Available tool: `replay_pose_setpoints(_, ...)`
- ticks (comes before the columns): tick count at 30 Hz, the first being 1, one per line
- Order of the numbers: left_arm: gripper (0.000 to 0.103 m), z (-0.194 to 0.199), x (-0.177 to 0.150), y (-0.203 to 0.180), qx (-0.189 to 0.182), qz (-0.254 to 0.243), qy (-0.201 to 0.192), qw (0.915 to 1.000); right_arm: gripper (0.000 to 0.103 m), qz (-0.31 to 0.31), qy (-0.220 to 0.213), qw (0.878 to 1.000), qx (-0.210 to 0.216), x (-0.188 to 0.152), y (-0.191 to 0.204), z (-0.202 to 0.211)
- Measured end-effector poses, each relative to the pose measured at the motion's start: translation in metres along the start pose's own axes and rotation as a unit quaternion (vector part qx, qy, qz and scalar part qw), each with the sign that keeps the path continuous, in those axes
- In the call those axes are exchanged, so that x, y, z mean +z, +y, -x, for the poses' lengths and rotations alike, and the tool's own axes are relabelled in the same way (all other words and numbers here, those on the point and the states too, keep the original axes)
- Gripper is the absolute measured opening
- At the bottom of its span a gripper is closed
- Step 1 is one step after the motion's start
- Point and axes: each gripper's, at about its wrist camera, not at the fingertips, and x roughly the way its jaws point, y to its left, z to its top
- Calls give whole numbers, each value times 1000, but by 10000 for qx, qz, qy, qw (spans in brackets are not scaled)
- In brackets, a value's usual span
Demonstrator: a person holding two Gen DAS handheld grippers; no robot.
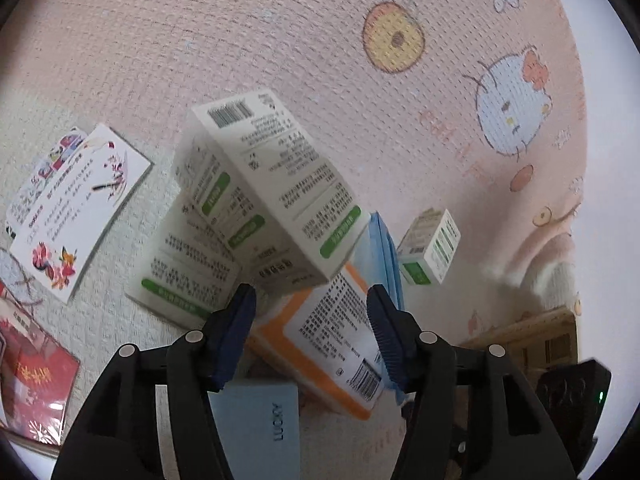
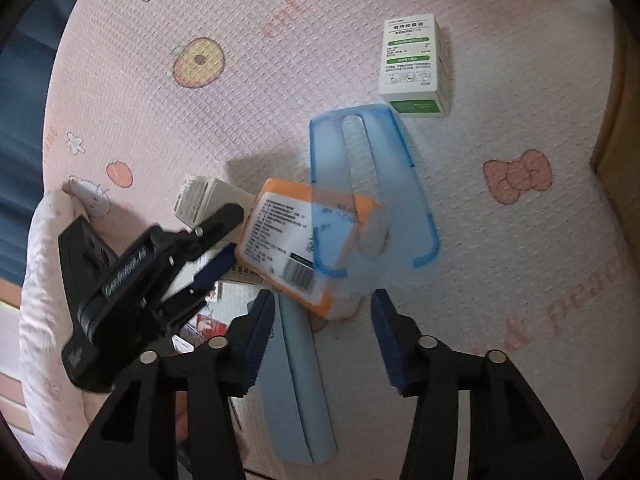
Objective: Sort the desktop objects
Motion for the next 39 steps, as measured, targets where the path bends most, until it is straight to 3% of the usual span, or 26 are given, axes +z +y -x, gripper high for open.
replay_pose_setpoints(2,50,-1,-7,0,80,-49,78,9999,48,-13,-30,10000,41,0,0,-1)
replay_pose_setpoints(5,50,-9,-18,-4,49,-184,478,9987,48,-28,-168,9998,32,-1,-5,1)
replay_pose_setpoints(11,50,-24,-44,-43,34,-963,777,9923,48,-7,-272,9996,71,-1,-20,10)
replay_pose_setpoints(14,50,-35,-52,-60,197,-1267,1025,9864,48,57,-380,9991,-166,5,-26,15)
replay_pose_setpoints(21,50,-35,-47,-50,144,-695,967,9928,48,92,-416,9984,-372,16,-45,21)
replay_pose_setpoints(27,50,-31,-40,-41,6,-250,794,9965,49,-236,-376,9990,98,29,-57,5)
replay_pose_setpoints(34,46,-24,-53,-50,214,-649,780,9946,41,-342,-621,9970,314,6,-61,15)
replay_pose_setpoints(39,46,-14,-73,-56,78,-691,1057,9920,41,-546,-399,9977,100,-14,-67,36)
